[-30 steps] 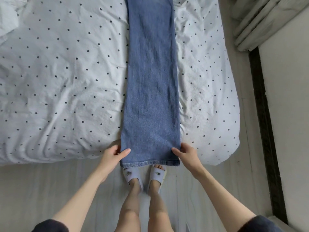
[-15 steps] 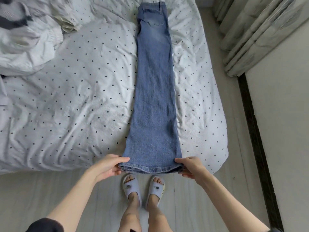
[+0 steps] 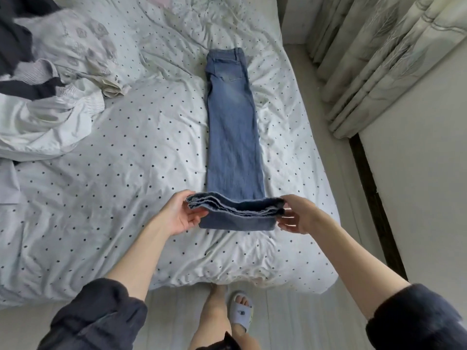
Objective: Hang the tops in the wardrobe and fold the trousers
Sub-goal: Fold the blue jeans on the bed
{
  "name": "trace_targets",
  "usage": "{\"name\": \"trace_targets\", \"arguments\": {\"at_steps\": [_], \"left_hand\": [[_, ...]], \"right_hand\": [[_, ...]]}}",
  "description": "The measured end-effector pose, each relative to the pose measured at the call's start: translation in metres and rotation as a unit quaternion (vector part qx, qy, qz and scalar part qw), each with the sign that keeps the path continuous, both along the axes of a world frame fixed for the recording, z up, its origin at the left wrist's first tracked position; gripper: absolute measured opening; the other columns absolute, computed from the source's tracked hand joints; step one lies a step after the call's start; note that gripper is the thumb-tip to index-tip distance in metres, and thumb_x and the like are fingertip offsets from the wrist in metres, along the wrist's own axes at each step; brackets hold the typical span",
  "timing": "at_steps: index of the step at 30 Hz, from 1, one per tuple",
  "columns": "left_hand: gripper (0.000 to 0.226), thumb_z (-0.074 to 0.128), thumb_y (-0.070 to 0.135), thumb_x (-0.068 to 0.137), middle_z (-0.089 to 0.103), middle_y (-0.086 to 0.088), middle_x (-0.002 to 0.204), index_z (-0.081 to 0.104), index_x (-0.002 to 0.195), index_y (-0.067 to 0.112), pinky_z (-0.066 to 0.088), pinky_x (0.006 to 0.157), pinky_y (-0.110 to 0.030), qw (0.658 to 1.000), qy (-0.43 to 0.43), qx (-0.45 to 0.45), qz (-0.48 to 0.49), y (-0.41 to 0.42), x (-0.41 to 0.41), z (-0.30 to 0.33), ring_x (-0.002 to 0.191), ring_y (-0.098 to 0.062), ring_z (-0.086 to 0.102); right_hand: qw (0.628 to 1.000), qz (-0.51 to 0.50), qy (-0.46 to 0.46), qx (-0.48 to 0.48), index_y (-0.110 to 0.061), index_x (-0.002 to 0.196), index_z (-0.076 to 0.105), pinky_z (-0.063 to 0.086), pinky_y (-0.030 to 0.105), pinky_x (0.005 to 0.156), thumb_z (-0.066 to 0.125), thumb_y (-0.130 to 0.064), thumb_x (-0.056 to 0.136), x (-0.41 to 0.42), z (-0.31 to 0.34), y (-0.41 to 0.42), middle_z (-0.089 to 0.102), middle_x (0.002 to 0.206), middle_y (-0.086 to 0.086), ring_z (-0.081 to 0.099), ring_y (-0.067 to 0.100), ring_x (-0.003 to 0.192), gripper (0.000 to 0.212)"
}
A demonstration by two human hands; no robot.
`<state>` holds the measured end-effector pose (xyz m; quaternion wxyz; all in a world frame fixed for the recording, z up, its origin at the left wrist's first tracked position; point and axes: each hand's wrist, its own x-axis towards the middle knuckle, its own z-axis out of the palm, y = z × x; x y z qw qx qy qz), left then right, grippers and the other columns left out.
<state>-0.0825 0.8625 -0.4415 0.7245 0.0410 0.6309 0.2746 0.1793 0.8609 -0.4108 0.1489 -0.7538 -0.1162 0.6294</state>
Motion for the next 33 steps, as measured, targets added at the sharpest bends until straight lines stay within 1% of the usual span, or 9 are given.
{"name": "trace_targets", "arguments": {"at_steps": [5, 8, 12, 15, 20, 23, 26, 29, 33], "left_hand": [[0.034, 0.043, 0.033, 0.097, 0.062, -0.014, 0.104, 0.054, 0.106, 0.003, 0.048, 0.083, -0.035, 0.997, 0.045, 0.048, -0.041, 0.052, 0.006, -0.036, 0.1, -0.028, 0.06], [0.013, 0.049, 0.02, 0.096, 0.061, -0.012, 0.118, 0.058, 0.102, 0.014, 0.043, 0.088, -0.03, 0.956, 0.193, 0.154, -0.16, 0.041, 0.013, -0.066, 0.105, -0.02, 0.057], [0.04, 0.062, 0.011, 0.087, 0.043, -0.01, 0.142, 0.054, 0.126, 0.005, 0.032, 0.106, -0.029, 0.745, 0.356, 0.361, -0.435, -0.003, 0.014, -0.103, 0.132, -0.024, 0.042], [0.069, 0.08, 0.023, 0.067, 0.042, -0.015, 0.144, 0.052, 0.13, 0.011, 0.041, 0.102, -0.052, 0.551, 0.422, 0.444, -0.566, -0.018, 0.02, -0.121, 0.13, -0.034, 0.044], [0.083, 0.069, 0.0, 0.057, 0.048, -0.013, 0.141, 0.046, 0.136, 0.016, 0.028, 0.109, -0.046, 0.46, 0.498, 0.454, -0.578, -0.013, 0.02, -0.135, 0.127, -0.032, 0.048], [0.063, 0.042, -0.003, 0.071, 0.055, -0.011, 0.134, 0.056, 0.13, 0.012, 0.036, 0.106, -0.042, 0.45, 0.509, 0.487, -0.549, -0.013, 0.017, -0.134, 0.121, -0.031, 0.055], [0.05, 0.053, -0.009, 0.069, 0.067, -0.01, 0.117, 0.067, 0.114, 0.008, 0.055, 0.082, -0.039, 0.485, 0.492, 0.494, -0.527, -0.008, 0.015, -0.123, 0.105, -0.029, 0.065], [0.054, 0.08, -0.013, 0.044, 0.073, -0.008, 0.098, 0.074, 0.094, 0.006, 0.058, 0.058, -0.033, 0.521, 0.455, 0.504, -0.517, -0.004, 0.012, -0.103, 0.085, -0.025, 0.071], [0.031, 0.065, 0.004, 0.056, 0.074, 0.002, 0.079, 0.075, 0.084, 0.014, 0.049, 0.04, -0.022, 0.551, 0.44, 0.499, -0.504, 0.006, 0.01, -0.065, 0.061, -0.018, 0.07]], "right_hand": [[0.987, -0.108, -0.008, 0.121, -0.008, 0.096, 0.051, 0.052, 0.037, 0.079, 0.049, -0.02, 0.095, -0.012, -0.027, 0.045, 0.064, 0.081, 0.011, 0.061, 0.022, 0.072, 0.012], [0.965, 0.033, -0.173, 0.196, -0.006, 0.107, 0.055, 0.05, 0.037, 0.083, 0.047, -0.02, 0.095, -0.026, -0.049, 0.046, 0.065, 0.09, 0.009, 0.061, 0.024, 0.085, 0.02], [0.776, 0.379, -0.373, 0.339, -0.006, 0.098, 0.064, 0.051, 0.039, 0.075, 0.065, -0.019, 0.085, -0.035, -0.088, 0.006, 0.065, 0.095, 0.01, 0.061, 0.032, 0.091, 0.019], [0.605, 0.588, -0.41, 0.346, -0.009, 0.11, 0.068, 0.052, 0.045, 0.088, 0.086, -0.049, 0.051, -0.034, -0.114, -0.022, 0.065, 0.114, 0.01, 0.062, 0.031, 0.109, 0.074], [0.561, 0.635, -0.443, 0.292, -0.005, 0.121, 0.063, 0.041, 0.051, 0.099, 0.087, -0.017, 0.047, -0.033, -0.134, -0.024, 0.06, 0.126, 0.016, 0.058, 0.031, 0.117, 0.078], [0.503, 0.625, -0.468, 0.37, -0.004, 0.113, 0.064, 0.037, 0.052, 0.103, 0.06, -0.005, 0.067, -0.033, -0.132, -0.021, 0.063, 0.115, 0.016, 0.06, 0.033, 0.111, 0.046], [0.485, 0.606, -0.468, 0.423, -0.006, 0.106, 0.059, 0.036, 0.049, 0.105, 0.032, -0.002, 0.085, -0.03, -0.129, -0.021, 0.061, 0.103, 0.012, 0.06, 0.031, 0.097, 0.035], [0.503, 0.595, -0.462, 0.424, -0.007, 0.102, 0.06, 0.035, 0.044, 0.1, 0.05, -0.006, 0.079, -0.028, -0.122, -0.024, 0.059, 0.095, 0.01, 0.059, 0.03, 0.086, 0.024], [0.548, 0.572, -0.432, 0.431, -0.008, 0.086, 0.062, 0.039, 0.036, 0.091, 0.049, 0.0, 0.073, -0.024, -0.103, -0.013, 0.058, 0.075, 0.004, 0.057, 0.027, 0.067, 0.02]]}}
